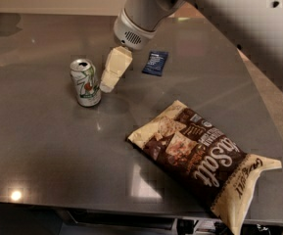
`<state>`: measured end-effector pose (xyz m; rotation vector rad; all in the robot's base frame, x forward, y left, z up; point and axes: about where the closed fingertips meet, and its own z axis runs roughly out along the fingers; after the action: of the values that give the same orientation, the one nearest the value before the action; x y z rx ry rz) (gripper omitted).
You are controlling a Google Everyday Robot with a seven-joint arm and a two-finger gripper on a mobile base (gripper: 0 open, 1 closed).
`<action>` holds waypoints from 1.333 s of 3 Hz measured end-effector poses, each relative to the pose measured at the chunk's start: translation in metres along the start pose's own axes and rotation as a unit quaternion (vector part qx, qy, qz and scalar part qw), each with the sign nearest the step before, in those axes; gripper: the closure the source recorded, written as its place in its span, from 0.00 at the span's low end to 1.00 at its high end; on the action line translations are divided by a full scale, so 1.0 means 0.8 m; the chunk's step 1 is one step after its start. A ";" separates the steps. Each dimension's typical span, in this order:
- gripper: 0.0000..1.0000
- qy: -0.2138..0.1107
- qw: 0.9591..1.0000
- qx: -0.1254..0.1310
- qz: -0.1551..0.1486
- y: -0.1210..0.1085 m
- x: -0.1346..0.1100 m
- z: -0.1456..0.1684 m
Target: Move 7up can near brown chip bag
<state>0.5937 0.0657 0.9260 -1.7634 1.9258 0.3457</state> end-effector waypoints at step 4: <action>0.39 -0.029 0.999 -0.025 0.004 0.041 -0.067 0.079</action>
Offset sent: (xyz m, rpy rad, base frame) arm -0.0119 0.0838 -0.0261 0.0870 0.0397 0.0174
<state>0.5758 0.1475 0.8958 -1.7585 1.8999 0.4476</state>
